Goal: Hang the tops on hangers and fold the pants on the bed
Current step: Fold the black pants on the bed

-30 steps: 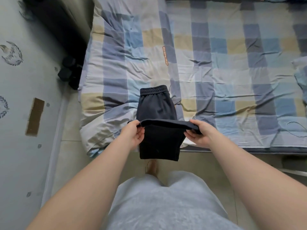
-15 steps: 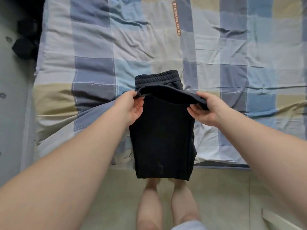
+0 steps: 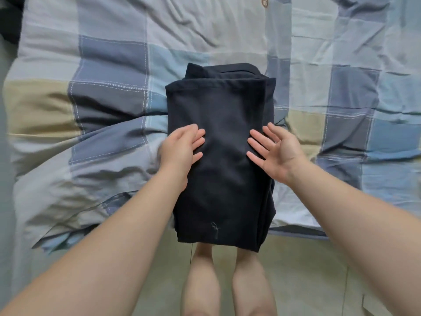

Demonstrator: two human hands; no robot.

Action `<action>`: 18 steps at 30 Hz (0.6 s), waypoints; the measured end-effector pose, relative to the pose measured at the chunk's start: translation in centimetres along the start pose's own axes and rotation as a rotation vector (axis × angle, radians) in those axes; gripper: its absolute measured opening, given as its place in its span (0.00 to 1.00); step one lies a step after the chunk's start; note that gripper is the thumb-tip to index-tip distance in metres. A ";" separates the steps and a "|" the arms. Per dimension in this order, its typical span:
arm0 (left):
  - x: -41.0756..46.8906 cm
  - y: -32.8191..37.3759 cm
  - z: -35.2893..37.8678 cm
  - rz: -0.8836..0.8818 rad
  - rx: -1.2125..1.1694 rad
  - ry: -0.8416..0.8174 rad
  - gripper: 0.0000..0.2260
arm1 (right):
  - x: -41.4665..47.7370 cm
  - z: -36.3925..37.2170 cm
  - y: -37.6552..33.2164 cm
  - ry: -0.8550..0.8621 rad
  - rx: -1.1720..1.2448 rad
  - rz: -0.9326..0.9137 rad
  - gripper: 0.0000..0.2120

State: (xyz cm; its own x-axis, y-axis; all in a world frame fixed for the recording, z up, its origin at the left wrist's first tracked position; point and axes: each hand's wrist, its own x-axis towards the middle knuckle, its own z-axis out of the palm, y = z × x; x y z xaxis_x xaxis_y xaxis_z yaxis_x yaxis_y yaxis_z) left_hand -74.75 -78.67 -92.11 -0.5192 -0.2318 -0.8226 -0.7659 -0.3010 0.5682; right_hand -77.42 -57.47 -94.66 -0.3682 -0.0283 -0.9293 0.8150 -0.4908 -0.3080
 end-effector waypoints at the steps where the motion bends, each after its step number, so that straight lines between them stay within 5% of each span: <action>1: -1.0 -1.4 -0.3 -0.009 0.039 0.013 0.07 | -0.7 -0.8 1.1 0.012 -0.002 0.017 0.20; 15: -4.9 -20.2 -8.6 -0.261 0.540 0.270 0.10 | -4.0 -14.2 16.5 0.248 -0.236 0.292 0.11; 18: -4.2 -22.1 -9.9 -0.270 0.606 0.348 0.20 | -3.4 -15.2 18.5 0.312 -0.435 0.288 0.16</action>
State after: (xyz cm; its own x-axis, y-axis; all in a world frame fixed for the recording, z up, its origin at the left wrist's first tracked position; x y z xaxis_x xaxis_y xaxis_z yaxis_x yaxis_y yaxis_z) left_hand -51.82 -80.22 -101.00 -0.2102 -0.5317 -0.8205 -0.9768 0.1500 0.1531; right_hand -54.33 -53.18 -100.33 -0.0108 0.1814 -0.9833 0.9947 -0.0982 -0.0290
